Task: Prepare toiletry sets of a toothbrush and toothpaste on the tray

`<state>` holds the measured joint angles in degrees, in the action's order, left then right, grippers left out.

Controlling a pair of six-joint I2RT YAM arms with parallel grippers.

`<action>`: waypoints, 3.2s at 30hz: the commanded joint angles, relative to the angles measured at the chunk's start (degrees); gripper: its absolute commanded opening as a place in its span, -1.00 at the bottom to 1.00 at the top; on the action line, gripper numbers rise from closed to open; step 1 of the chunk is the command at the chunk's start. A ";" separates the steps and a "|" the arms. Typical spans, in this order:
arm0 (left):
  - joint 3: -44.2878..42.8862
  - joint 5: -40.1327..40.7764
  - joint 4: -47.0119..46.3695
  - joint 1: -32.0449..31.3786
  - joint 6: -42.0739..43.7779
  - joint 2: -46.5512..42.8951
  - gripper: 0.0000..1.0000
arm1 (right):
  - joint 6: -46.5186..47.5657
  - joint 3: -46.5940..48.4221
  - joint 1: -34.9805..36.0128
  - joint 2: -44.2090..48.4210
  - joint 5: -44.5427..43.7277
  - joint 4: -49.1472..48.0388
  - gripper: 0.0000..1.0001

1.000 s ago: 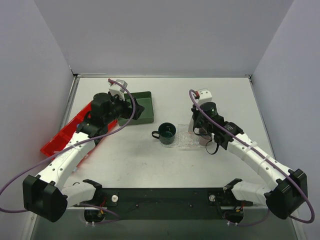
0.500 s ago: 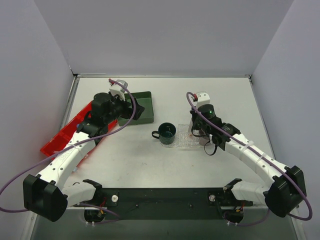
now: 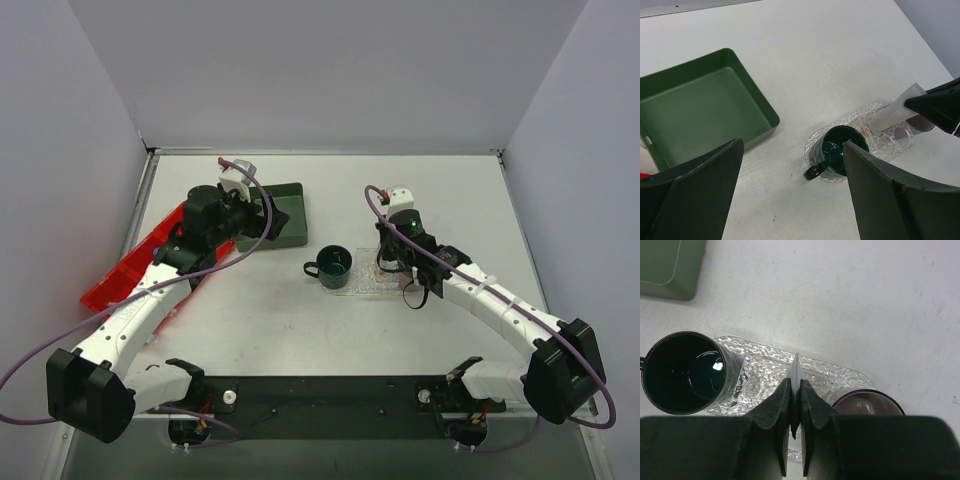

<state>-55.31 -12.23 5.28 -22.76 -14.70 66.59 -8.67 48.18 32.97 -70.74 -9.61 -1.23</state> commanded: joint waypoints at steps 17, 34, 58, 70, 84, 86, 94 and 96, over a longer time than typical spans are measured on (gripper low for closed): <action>-1.29 -0.34 -2.38 0.00 0.72 -0.41 0.82 | 0.76 -0.11 -0.19 0.51 -0.68 -2.72 -0.19; 5.56 25.75 11.50 5.17 -0.49 -11.47 0.72 | -0.65 3.58 0.43 16.15 -0.24 9.74 0.24; 6.53 21.81 16.69 36.38 -15.09 6.61 -0.07 | -2.23 1.04 -0.28 31.71 1.78 16.79 0.26; 5.83 17.59 14.32 40.52 -14.74 14.44 -0.12 | -0.74 0.77 -0.45 33.39 1.34 16.70 0.27; 5.47 10.21 11.77 43.15 -14.83 20.34 0.02 | -0.30 0.68 -0.54 33.47 2.31 16.70 0.27; 5.91 9.16 10.46 43.16 -14.83 19.81 0.04 | -0.12 0.51 -0.63 33.21 2.14 16.70 0.27; 6.97 5.64 7.82 43.24 -15.27 19.99 0.09 | -0.21 0.24 -0.71 31.98 2.84 16.26 0.27; 6.97 5.46 7.99 43.24 -15.53 20.51 0.09 | -0.21 0.33 -0.71 31.81 3.01 16.26 0.27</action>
<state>-48.64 -4.16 16.01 20.23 -29.63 86.43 -9.32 48.73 32.60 -38.24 -7.05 15.84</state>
